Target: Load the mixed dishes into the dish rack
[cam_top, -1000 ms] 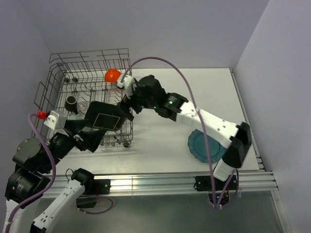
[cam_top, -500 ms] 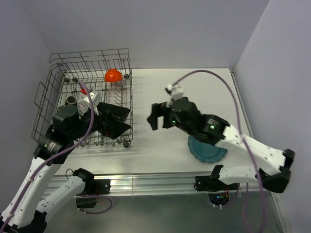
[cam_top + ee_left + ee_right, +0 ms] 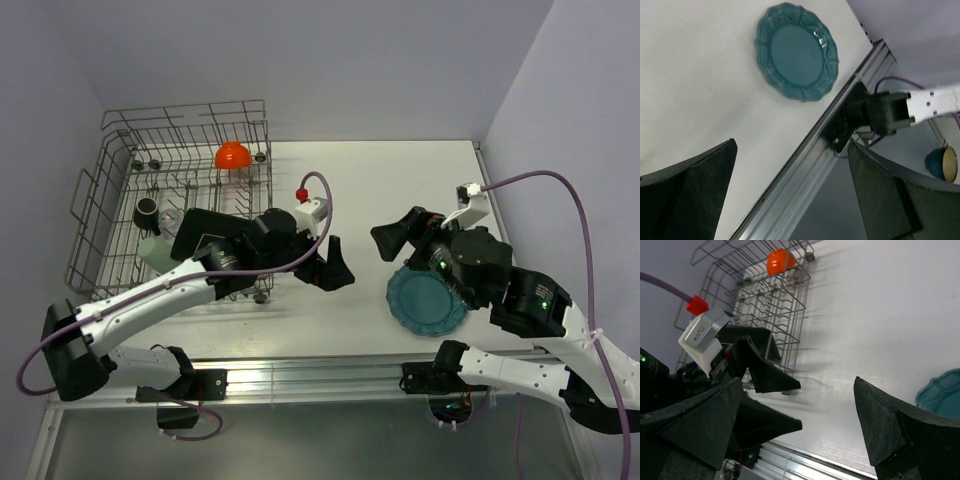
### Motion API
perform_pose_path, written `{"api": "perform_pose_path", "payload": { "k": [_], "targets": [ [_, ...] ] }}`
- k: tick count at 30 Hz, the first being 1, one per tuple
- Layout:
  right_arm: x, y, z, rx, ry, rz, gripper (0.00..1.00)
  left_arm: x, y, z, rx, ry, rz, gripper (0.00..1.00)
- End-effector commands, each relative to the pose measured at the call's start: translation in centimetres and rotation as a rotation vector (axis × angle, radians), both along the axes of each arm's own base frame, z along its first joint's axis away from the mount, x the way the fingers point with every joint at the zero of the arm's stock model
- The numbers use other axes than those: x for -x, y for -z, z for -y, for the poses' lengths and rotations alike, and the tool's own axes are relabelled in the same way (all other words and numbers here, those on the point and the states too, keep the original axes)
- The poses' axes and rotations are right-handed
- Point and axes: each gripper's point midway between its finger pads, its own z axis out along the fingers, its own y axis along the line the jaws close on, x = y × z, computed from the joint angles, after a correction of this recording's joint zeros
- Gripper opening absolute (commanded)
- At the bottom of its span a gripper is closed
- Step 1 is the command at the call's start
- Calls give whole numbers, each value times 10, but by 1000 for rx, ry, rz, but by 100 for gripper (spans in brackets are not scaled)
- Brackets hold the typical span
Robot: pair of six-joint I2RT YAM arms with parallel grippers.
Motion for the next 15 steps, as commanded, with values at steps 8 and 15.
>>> {"api": "perform_pose_path", "payload": {
  "k": [8,15],
  "targets": [
    [11,-13,49,-85,125,34,100,-38,43,90,107,-83,-119,99],
    [19,-13,68,-116,146,48,100,-48,119,142,34,-139,-221,99]
  ]
}}
